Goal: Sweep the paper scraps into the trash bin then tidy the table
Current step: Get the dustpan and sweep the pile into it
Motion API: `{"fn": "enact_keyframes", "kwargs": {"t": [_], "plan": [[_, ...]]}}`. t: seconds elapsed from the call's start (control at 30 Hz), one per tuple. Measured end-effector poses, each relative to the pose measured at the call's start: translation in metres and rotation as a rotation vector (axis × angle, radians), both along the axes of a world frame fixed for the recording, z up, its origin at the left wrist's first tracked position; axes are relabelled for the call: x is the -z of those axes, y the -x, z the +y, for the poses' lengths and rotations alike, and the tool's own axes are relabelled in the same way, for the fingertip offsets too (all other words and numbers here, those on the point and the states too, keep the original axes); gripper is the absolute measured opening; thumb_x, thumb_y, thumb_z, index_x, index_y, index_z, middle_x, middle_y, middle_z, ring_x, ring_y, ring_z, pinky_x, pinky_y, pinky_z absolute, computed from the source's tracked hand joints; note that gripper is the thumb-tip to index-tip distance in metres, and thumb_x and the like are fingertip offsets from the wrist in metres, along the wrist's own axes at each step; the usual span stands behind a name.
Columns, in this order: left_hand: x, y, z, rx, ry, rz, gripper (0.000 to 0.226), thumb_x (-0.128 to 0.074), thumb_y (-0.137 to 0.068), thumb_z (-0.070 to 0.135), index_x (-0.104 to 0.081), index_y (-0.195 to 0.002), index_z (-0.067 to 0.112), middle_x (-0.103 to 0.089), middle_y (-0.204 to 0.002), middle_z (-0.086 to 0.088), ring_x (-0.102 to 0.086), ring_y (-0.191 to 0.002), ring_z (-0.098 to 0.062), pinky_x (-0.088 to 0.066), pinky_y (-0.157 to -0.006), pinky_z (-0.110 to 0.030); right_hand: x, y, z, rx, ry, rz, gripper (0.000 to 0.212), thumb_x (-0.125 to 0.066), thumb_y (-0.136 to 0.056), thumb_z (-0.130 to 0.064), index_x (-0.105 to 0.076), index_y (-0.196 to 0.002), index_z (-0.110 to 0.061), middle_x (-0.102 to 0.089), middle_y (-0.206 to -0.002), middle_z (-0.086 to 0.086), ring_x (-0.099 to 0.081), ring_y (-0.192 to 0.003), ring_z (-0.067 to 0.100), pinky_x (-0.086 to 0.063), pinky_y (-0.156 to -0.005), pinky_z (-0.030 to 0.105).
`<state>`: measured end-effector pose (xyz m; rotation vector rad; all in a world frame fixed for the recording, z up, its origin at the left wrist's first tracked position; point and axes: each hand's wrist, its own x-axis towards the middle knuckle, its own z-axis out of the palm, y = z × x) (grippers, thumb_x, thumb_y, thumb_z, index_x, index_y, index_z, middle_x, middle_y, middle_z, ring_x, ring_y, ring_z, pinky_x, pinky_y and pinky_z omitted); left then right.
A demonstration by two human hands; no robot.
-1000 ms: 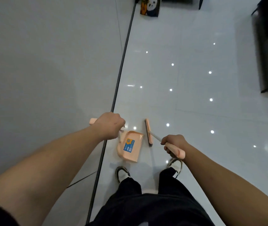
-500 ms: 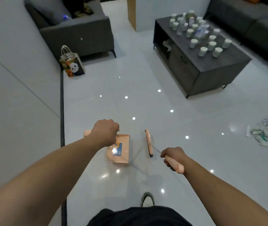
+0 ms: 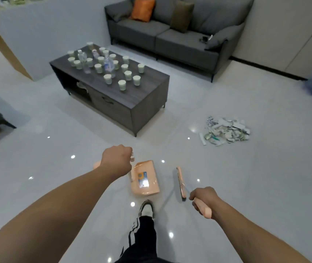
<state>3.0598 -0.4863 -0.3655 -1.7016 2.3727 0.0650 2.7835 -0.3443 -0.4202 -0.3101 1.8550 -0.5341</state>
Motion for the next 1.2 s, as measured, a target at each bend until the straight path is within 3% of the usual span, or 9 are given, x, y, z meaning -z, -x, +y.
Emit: {"fn": "enact_keyframes", "kwargs": {"t": [0.1,0.2,0.33,0.5,0.57,0.87,1.2], "plan": [[0.012,0.044,-0.073,0.076,-0.021,0.041,0.023,-0.053,-0.078,0.018,-0.057,-0.100,0.023,-0.055,-0.090,-0.001,-0.057,-0.081,-0.026,-0.036,-0.063,-0.029,0.005,0.031,-0.042,0.155,-0.027,0.029,0.005,-0.062,-0.076,0.010,-0.058,-0.075,0.007,-0.055,-0.051,0.014,-0.053,-0.040,0.024,-0.040,-0.039,0.021],[0.020,0.086,-0.136,0.150,-0.036,0.087,0.023,-0.052,-0.079,0.017,-0.058,-0.101,0.023,-0.060,-0.099,-0.003,-0.061,-0.089,-0.027,-0.037,-0.064,-0.029,0.002,0.058,-0.079,0.302,-0.045,0.045,0.005,-0.063,-0.076,0.010,-0.058,-0.077,0.009,-0.057,-0.059,0.017,-0.057,-0.048,0.027,-0.042,-0.042,0.023],[0.016,0.144,-0.214,0.240,-0.020,0.138,0.019,-0.055,-0.076,0.021,-0.058,-0.095,0.023,-0.061,-0.091,-0.003,-0.062,-0.082,-0.028,-0.037,-0.062,-0.027,-0.001,0.096,-0.120,0.436,-0.077,0.057,0.008,-0.065,-0.077,0.009,-0.061,-0.082,0.010,-0.060,-0.065,0.019,-0.058,-0.049,0.028,-0.043,-0.041,0.022],[0.020,0.220,-0.287,0.293,-0.041,0.217,0.014,-0.058,-0.071,0.018,-0.053,-0.083,0.021,-0.061,-0.085,-0.005,-0.062,-0.078,-0.030,-0.037,-0.061,-0.027,0.003,0.144,-0.162,0.537,-0.072,0.053,0.006,-0.066,-0.077,0.007,-0.062,-0.074,0.010,-0.057,-0.047,0.014,-0.054,-0.039,0.024,-0.040,-0.039,0.021],[0.026,0.251,-0.310,0.280,-0.066,0.239,0.016,-0.059,-0.070,0.017,-0.049,-0.080,0.025,-0.062,-0.088,-0.004,-0.062,-0.082,-0.031,-0.034,-0.062,-0.027,0.010,0.165,-0.179,0.563,-0.069,0.050,0.006,-0.066,-0.076,0.007,-0.061,-0.073,0.010,-0.056,-0.045,0.014,-0.052,-0.035,0.022,-0.038,-0.038,0.020],[0.059,0.390,-0.404,0.183,-0.105,0.230,0.027,-0.059,-0.071,0.018,-0.065,-0.097,0.024,-0.066,-0.099,-0.002,-0.064,-0.088,-0.027,-0.035,-0.065,-0.025,0.027,0.305,-0.275,0.606,-0.051,-0.019,0.014,-0.063,-0.075,0.012,-0.056,-0.063,0.009,-0.052,-0.047,0.015,-0.044,-0.028,0.021,-0.034,-0.034,0.018],[0.082,0.492,-0.478,-0.016,-0.194,0.197,0.029,-0.057,-0.075,0.014,-0.065,-0.102,0.023,-0.065,-0.103,-0.002,-0.063,-0.094,-0.025,-0.039,-0.069,-0.026,0.033,0.440,-0.374,0.653,-0.089,0.015,0.006,-0.066,-0.074,0.007,-0.061,-0.071,0.009,-0.054,-0.051,0.016,-0.045,-0.027,0.020,-0.035,-0.034,0.018]]}}
